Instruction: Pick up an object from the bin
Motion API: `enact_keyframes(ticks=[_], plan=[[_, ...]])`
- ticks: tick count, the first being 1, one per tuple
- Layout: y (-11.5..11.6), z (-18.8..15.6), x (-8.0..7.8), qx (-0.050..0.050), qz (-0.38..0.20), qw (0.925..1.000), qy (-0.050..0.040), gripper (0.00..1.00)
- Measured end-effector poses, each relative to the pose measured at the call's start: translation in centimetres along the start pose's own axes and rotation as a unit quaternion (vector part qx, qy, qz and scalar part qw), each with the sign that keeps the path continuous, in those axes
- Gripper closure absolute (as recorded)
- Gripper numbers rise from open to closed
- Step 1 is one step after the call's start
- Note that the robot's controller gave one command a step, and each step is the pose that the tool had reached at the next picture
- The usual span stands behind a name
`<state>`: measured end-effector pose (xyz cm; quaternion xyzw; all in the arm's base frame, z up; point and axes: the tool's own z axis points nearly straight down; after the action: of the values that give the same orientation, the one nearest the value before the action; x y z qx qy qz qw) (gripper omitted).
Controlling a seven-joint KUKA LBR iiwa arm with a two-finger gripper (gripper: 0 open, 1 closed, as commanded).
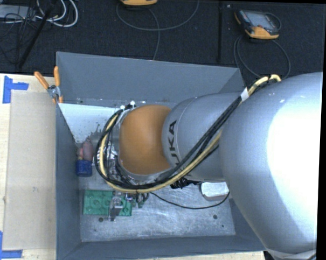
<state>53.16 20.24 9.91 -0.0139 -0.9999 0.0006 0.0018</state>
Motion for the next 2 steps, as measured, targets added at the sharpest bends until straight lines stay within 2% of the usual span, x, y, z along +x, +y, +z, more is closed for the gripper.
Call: enact_keyframes(ticks=[1, 2], plan=[[0.12, 2.85, 0.6, -0.001, 0.044, 0.999, -0.0019, 0.0], [0.1, 2.82, 0.56, -0.001, 0.045, 0.999, -0.0014, 0.0]])
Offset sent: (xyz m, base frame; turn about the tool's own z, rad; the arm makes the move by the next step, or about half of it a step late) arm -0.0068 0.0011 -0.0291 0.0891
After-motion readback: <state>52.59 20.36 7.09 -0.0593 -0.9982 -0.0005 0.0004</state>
